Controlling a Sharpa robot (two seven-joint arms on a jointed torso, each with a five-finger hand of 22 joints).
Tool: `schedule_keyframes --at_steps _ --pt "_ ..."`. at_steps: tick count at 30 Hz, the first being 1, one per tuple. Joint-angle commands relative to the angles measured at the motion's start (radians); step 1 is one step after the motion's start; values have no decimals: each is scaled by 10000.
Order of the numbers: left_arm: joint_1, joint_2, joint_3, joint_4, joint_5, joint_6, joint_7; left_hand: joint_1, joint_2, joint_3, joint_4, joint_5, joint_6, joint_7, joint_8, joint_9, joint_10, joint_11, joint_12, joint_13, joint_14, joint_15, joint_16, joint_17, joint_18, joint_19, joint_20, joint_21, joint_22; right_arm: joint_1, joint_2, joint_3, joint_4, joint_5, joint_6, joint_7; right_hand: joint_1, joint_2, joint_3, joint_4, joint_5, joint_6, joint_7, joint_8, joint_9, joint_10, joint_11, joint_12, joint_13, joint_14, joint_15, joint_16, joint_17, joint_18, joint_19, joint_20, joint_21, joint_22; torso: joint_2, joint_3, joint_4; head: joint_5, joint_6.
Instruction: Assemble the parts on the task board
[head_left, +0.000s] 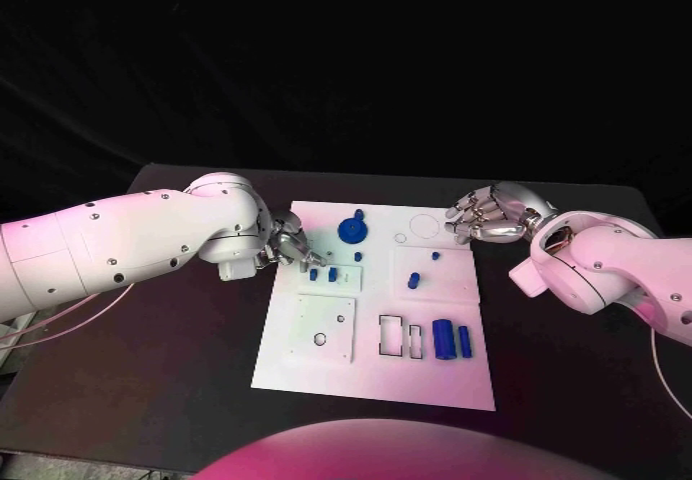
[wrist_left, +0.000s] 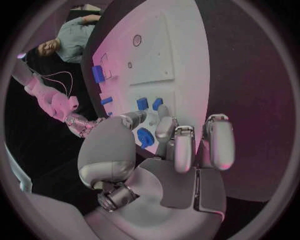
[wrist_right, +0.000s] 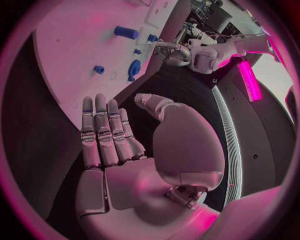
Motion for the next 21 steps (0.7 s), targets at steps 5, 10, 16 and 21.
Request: schedule_keyframes --at_steps 5,10,16,21 --pt "72 -164 112 82 425 -915 453 93 89 -500 -27 908 -24 45 54 -46 -25 -68 18 -48 1047 -100 36 2635 33 207 -67 -23 2083 -14 -3 0 4 -37 141 69 -40 34 -69 0 20 -71 384 54 -21 -87 -11 51 -27 -63 -18 -75 -15 52 -49 6 -50 -38 -4 19 5 -17 57" --pt "94 -242 162 135 428 -1328 960 893 169 -838 -53 1525 -207 63 71 -101 -263 -76 -179 -352 1047 -108 36 2635 87 85 -77 -301 2007 -15 -12 0 8 -34 131 86 -40 34 -69 0 20 -71 384 54 -21 -87 -11 51 -27 -63 -18 -75 -15 52 -49 6 -50 -38 2 9 -1 -40 92" --pt "99 -215 177 248 -144 -2022 2373 2562 126 -1175 -179 1805 -1124 402 -275 -331 -2502 224 -2088 -3117 854 138 -280 2042 406 -745 109 -2123 1521 -16 -21 0 16 -18 92 160 -37 43 -65 0 22 -70 384 60 -24 -85 -12 58 -32 -58 -19 -75 -15 54 -45 7 -50 -47 9 5 9 -106 178" --pt "24 -21 57 301 -1962 -3677 4223 3980 11 -1096 -497 1744 -1222 810 -1053 -936 -4104 625 -3413 -4550 -172 499 -1612 -47 886 -2260 464 -5175 709 -16 -26 0 32 -4 75 252 -28 51 -59 -4 26 -69 382 64 -26 -82 -14 62 -35 -54 -21 -74 -14 55 -42 7 -50 -51 19 0 16 -173 240"
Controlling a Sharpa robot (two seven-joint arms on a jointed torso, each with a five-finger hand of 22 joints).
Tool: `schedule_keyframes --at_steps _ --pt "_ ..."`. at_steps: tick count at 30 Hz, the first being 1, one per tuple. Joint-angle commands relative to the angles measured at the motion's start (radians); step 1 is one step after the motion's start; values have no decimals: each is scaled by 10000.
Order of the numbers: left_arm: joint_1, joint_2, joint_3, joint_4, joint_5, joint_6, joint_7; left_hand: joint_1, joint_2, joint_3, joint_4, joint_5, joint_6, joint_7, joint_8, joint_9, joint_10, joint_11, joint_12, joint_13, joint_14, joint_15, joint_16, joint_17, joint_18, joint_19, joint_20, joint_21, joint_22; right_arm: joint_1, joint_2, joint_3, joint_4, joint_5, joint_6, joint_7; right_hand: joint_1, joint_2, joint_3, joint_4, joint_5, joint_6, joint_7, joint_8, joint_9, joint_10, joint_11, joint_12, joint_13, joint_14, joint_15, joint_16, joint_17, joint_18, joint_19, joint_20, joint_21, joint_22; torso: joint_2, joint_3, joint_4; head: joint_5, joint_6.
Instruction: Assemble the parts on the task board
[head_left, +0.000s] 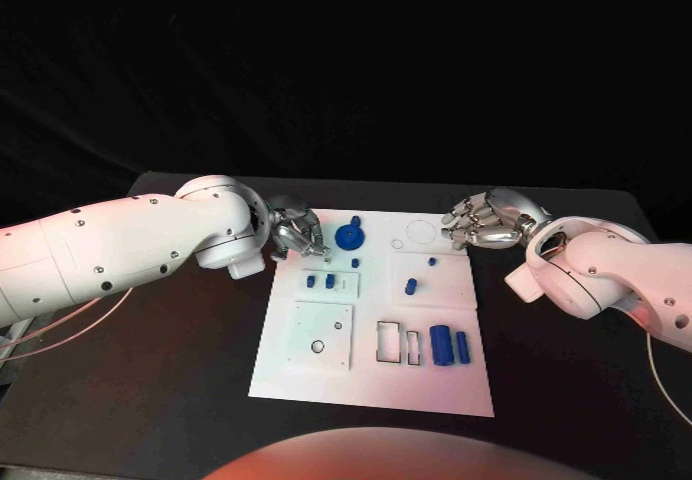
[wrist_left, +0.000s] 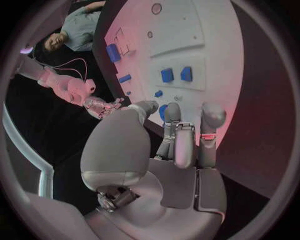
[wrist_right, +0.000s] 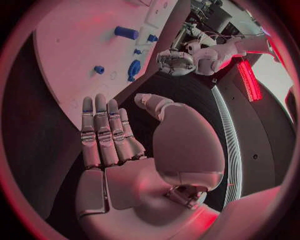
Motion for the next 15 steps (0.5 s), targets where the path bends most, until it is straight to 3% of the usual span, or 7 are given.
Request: schedule_keyframes --at_steps 1,3,4,5,8,14,15 --pt "-67 144 -73 39 -1955 -1968 2312 492 -132 77 -153 -157 253 133 -329 -277 -253 120 -639 -619 -236 62 -598 -321 197 -492 141 -1106 621 -6 -1 0 20 -9 76 211 -28 51 -59 -4 26 -69 382 64 -13 -82 -14 62 -17 -54 -20 -33 -15 55 -42 7 -50 -13 13 -11 11 -50 55" --pt "-164 239 -131 -10 -2755 -2674 2919 795 -485 177 -232 -526 474 211 -880 -636 -254 187 -1490 -1375 -431 104 -1005 -904 247 -565 217 -1522 477 -7 2 0 26 -9 75 238 -16 60 -49 -10 29 -67 379 69 -15 -80 -16 67 -20 -50 -22 -32 -14 57 -39 7 -50 -19 4 -16 5 -58 83" --pt "-208 281 -156 -39 -3043 -2949 3176 826 -520 193 -233 -532 519 221 -967 -690 -230 181 -1612 -1489 -460 130 -1071 -996 256 -553 216 -1546 467 -7 3 0 29 -9 75 247 -16 60 -49 -10 29 -67 379 69 -15 -80 -16 67 -20 -50 -22 -32 -14 57 -39 7 -50 -19 3 -14 -7 -59 94" --pt "-257 336 -188 -81 -3372 -3259 3487 945 -642 220 -243 -614 770 257 -1319 -906 -46 222 -2088 -1964 -457 163 -1181 -1146 260 -489 246 -1641 428 -7 2 0 34 -10 75 256 -16 60 -49 -10 29 -67 379 69 -15 -80 -16 67 -20 -50 -22 -32 -14 57 -39 7 -50 -19 5 -18 -14 -69 102" --pt "-380 483 -263 -180 -4235 -3852 4205 1079 -847 196 -287 -994 845 244 -1972 -1229 -185 304 -2954 -2663 -655 205 -1613 -1754 271 -468 307 -1873 365 -7 -6 0 40 -10 76 275 0 75 -35 -18 38 -66 376 75 -18 -79 -19 73 -25 -45 -25 -32 -14 58 -34 6 -49 -27 14 -19 -10 -105 118" --pt "-498 714 -371 -293 -5683 -3539 4647 1198 -954 -197 -384 -1618 1197 -125 -3094 -1684 -274 316 -4137 -3588 -808 40 -1901 -2158 329 -585 180 -2393 271 -7 -10 0 49 -10 73 290 2 76 -33 -20 38 -66 376 76 -18 -78 -20 74 -26 -44 -25 -32 -14 58 -33 6 -49 -28 8 -7 4 -134 132" --pt "-504 747 -385 -312 -5849 -3434 4655 1214 -949 -308 -381 -1861 1355 -137 -3295 -1748 -251 323 -4316 -3733 -812 29 -1904 -2175 327 -594 168 -2461 269 -7 -11 0 50 -10 73 291 2 76 -33 -20 38 -66 376 76 -18 -78 -20 74 -26 -44 -25 -32 -14 58 -33 6 -49 -28 5 -4 7 -143 130"
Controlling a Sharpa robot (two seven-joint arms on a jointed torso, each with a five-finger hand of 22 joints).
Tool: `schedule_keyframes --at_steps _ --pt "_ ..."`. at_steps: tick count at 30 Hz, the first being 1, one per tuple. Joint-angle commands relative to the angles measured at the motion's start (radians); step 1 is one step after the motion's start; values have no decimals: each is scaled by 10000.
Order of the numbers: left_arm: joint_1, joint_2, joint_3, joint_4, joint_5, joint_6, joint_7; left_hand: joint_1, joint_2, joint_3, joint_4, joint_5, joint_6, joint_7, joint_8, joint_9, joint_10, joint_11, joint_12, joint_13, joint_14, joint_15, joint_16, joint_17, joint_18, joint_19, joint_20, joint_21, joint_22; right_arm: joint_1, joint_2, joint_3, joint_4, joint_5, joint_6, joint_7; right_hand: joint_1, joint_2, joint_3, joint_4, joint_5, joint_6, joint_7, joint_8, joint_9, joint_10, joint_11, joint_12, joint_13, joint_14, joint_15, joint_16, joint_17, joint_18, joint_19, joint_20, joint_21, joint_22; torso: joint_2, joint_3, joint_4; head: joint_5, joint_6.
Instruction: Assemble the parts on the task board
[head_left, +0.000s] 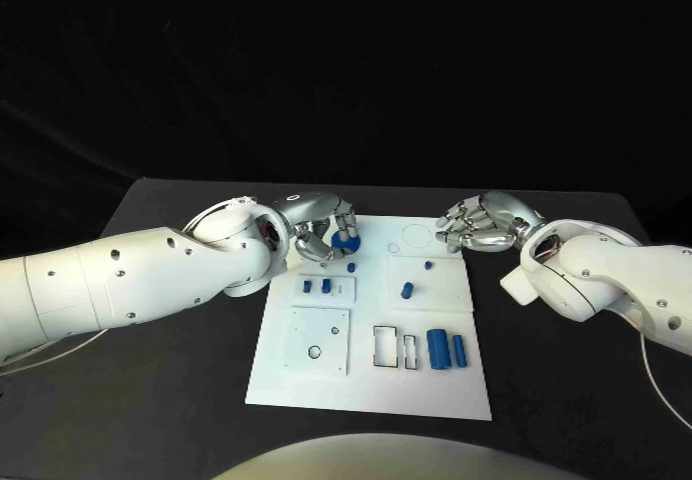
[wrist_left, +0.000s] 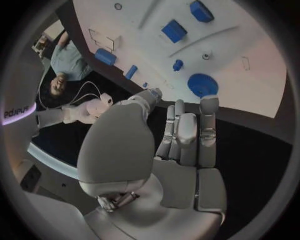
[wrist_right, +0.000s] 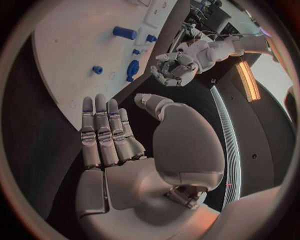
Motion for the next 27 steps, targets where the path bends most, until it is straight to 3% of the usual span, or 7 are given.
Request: schedule_keyframes --at_steps 1,3,10,13,19,21,27 --pt "-22 128 -35 -59 -1851 -110 906 49 -56 -231 15 -431 280 -101 -410 -135 22 -44 -371 -296 -64 -48 -70 -74 135 -48 -19 -132 274 -6 0 0 23 -16 75 155 3 76 -32 -20 39 -66 376 36 -9 -78 -20 36 -14 -44 -25 -32 -14 58 -33 6 -49 -8 -7 12 13 -30 0" --pt "-31 227 -68 -125 -2196 124 914 106 -33 -378 60 -689 575 -97 -702 -205 291 -105 -473 -430 -5 -69 28 22 81 162 -75 271 437 -6 0 0 24 -16 75 155 3 76 -32 -20 39 -66 376 36 -9 -78 -20 36 -14 -44 -25 -32 -14 58 -33 6 -49 -8 -3 6 12 -40 9" --pt "-61 591 -152 -447 -2964 770 921 328 43 -1284 249 -1932 985 -138 -1581 -315 180 -226 -1068 -851 -38 -151 76 -183 61 177 -138 265 663 -7 8 0 25 -18 82 158 9 80 -27 -24 42 -64 375 40 -11 -77 -21 40 -18 -40 -27 -32 -14 59 -29 6 -48 -14 -6 9 -3 -26 32" --pt "-67 716 -171 -590 -3169 1096 920 438 110 -1394 274 -2005 1073 -127 -1661 -301 182 -250 -1142 -904 0 -163 146 -136 65 166 -144 230 688 -7 10 0 25 -19 82 156 9 80 -27 -24 42 -64 375 40 -11 -77 -21 40 -18 -40 -27 -32 -14 59 -29 6 -48 -14 2 7 -5 -36 17" --pt "-73 893 -186 -811 -3363 1456 934 723 264 -1494 338 -1702 1262 -95 -1881 -284 307 -228 -1330 -1050 49 -151 267 -90 57 176 -147 230 757 -7 20 0 28 -20 85 155 9 80 -27 -24 42 -64 375 40 -11 -77 -21 40 -18 -40 -27 -32 -14 59 -29 6 -48 -14 -1 8 6 -46 9" --pt "-74 975 -188 -921 -3396 1528 951 887 328 -1498 427 -1196 1393 -66 -2054 -271 455 -198 -1479 -1167 55 -132 321 -102 51 200 -136 250 789 -7 26 0 30 -20 87 157 9 80 -27 -24 42 -64 375 40 -11 -77 -21 40 -18 -40 -27 -32 -14 59 -29 6 -48 -14 1 8 6 -52 6" --pt "-77 1101 -194 -1083 -3391 1778 907 1129 374 -1350 533 -511 1627 -60 -2261 -230 637 -186 -1722 -1345 -36 -121 320 -241 63 133 -118 127 779 -7 31 0 35 -20 87 161 9 80 -27 -24 42 -64 375 40 -11 -77 -21 40 -18 -40 -27 -32 -14 59 -29 6 -48 -14 -9 10 8 -47 -16"
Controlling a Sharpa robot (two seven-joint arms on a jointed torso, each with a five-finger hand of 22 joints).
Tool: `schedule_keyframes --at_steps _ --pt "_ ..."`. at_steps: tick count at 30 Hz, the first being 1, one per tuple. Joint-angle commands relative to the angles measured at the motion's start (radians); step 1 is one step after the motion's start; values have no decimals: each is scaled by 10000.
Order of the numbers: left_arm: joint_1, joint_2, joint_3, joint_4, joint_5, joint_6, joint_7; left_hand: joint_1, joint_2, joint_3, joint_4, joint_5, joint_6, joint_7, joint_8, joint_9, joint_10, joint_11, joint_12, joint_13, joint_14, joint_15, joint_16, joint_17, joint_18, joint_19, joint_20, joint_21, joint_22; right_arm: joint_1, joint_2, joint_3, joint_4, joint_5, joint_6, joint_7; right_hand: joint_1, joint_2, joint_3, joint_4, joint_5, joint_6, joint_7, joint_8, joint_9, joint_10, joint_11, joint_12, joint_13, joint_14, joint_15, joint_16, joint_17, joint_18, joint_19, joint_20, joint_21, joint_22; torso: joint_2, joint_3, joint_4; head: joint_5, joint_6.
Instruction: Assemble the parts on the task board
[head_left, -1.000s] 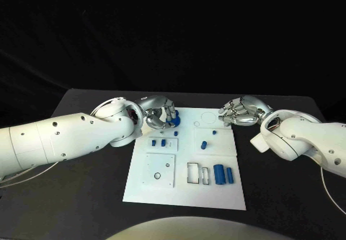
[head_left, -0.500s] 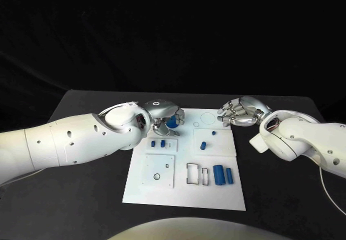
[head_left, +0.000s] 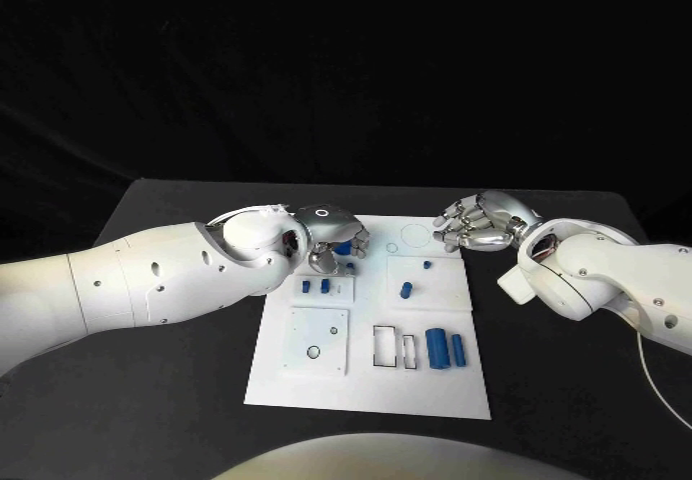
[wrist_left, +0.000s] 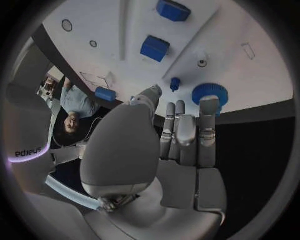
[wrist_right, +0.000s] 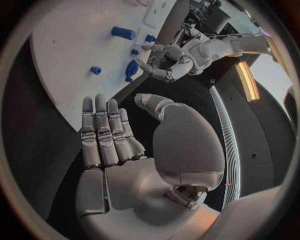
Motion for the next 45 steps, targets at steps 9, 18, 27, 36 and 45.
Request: schedule_keyframes --at_steps 9,18,27,36,45 --pt "-48 195 -31 -245 -226 739 -36 632 184 580 -67 560 443 69 -253 90 465 52 -257 -204 -59 23 100 -131 51 12 16 40 813 -6 17 0 28 -23 92 114 13 85 -16 -29 56 -60 374 53 -18 -72 -22 53 -20 -29 -29 -32 -13 61 -18 4 -47 -30 -10 5 2 6 -12" --pt "-75 268 -36 -333 -224 901 -116 599 169 686 -61 510 453 85 -330 97 513 70 -322 -248 -48 42 136 -120 45 13 26 72 816 -6 16 1 60 -23 95 118 15 85 -12 -32 62 -59 374 57 -21 -72 -23 57 -24 -26 -30 -32 -13 61 -14 4 -47 -37 -9 14 5 3 -30" --pt "-96 337 -37 -439 -135 928 -186 607 286 874 -75 450 501 132 -398 122 618 106 -371 -287 -42 64 167 -131 33 35 39 158 828 -6 9 1 65 -23 102 121 15 85 -12 -32 62 -59 374 57 -21 -72 -23 57 -24 -26 -30 -32 -13 61 -14 4 -47 -37 -10 7 5 11 -31" --pt "-99 386 -36 -515 -50 1006 -211 668 375 1068 -174 342 590 175 -444 164 744 130 -413 -323 -3 82 230 -91 21 71 54 277 846 -6 14 1 62 -23 108 123 15 83 -8 -36 72 -58 373 64 -26 -72 -23 63 -32 -23 -30 -34 -13 61 -9 3 -47 -48 -3 6 2 11 -53" --pt "-100 422 -35 -583 14 1041 -200 797 513 1561 -687 -125 939 214 -518 326 1204 114 -455 -343 204 112 519 194 -16 181 75 686 905 -5 18 1 61 -21 115 120 15 83 -8 -36 72 -58 373 64 -26 -72 -23 63 -32 -23 -30 -34 -13 61 -9 3 -47 -48 -9 10 6 12 -84"
